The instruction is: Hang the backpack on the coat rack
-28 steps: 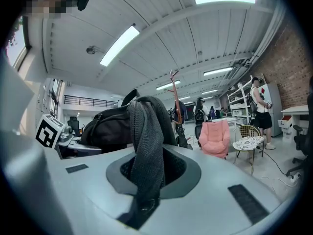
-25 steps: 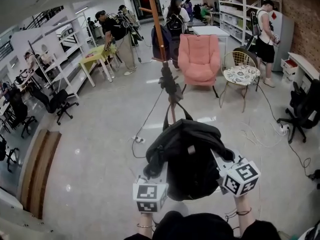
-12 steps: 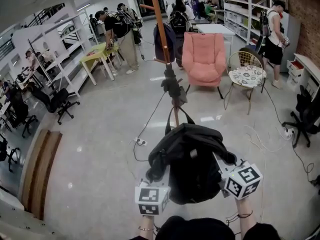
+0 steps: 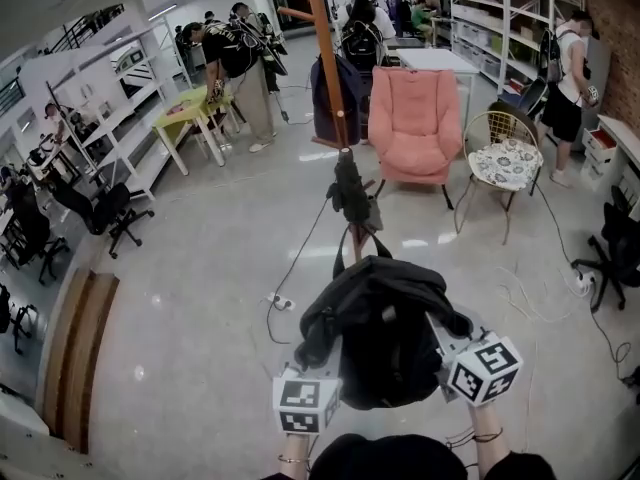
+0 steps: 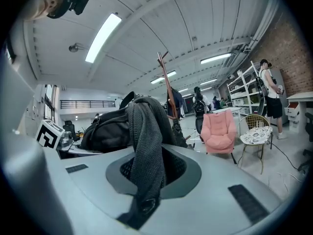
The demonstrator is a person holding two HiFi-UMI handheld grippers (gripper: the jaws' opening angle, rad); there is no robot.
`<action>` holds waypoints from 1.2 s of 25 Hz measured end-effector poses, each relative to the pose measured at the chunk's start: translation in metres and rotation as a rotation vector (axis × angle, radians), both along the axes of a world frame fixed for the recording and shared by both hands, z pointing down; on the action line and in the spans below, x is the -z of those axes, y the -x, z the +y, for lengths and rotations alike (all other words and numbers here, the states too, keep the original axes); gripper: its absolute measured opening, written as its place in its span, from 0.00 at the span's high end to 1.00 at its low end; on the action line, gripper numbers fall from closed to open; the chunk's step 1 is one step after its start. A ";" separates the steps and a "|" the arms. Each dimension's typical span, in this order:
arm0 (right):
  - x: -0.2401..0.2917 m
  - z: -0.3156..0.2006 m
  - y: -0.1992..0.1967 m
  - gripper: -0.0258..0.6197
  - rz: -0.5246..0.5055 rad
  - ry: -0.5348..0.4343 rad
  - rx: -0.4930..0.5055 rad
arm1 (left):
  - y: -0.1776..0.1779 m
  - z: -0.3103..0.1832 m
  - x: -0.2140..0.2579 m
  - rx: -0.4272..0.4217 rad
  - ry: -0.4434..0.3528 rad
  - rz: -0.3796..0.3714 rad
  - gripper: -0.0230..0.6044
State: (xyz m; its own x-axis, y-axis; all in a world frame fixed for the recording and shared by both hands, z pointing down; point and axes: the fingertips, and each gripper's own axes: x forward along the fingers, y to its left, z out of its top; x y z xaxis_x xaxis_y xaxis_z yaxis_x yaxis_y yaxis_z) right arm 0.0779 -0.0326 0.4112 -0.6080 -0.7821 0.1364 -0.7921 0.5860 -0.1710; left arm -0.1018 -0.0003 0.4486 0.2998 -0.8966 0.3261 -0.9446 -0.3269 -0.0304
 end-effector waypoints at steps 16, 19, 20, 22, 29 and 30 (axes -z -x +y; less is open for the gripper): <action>0.001 -0.124 0.028 0.90 -0.016 -0.023 -0.029 | 0.031 -0.132 0.003 -0.032 -0.021 -0.012 0.76; 0.007 -0.139 0.026 0.90 -0.016 -0.030 -0.035 | 0.030 -0.148 0.005 -0.044 -0.019 -0.015 0.76; 0.009 -0.145 0.025 0.90 -0.014 -0.034 -0.037 | 0.029 -0.154 0.007 -0.048 -0.020 -0.015 0.76; 0.011 -0.157 0.026 0.90 -0.012 -0.036 -0.041 | 0.029 -0.167 0.010 -0.054 -0.022 -0.013 0.76; 0.012 -0.206 0.019 0.90 -0.022 -0.039 -0.040 | 0.023 -0.218 0.013 -0.057 -0.036 -0.018 0.76; 0.012 -0.214 0.018 0.90 -0.022 -0.038 -0.037 | 0.022 -0.226 0.013 -0.056 -0.034 -0.017 0.76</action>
State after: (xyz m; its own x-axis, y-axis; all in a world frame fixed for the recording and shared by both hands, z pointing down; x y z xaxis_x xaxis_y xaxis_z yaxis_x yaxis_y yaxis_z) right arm 0.0596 -0.2468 0.3988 -0.5813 -0.8083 0.0932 -0.8095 0.5630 -0.1665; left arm -0.1236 -0.2262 0.4357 0.3444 -0.8892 0.3011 -0.9241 -0.3777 -0.0586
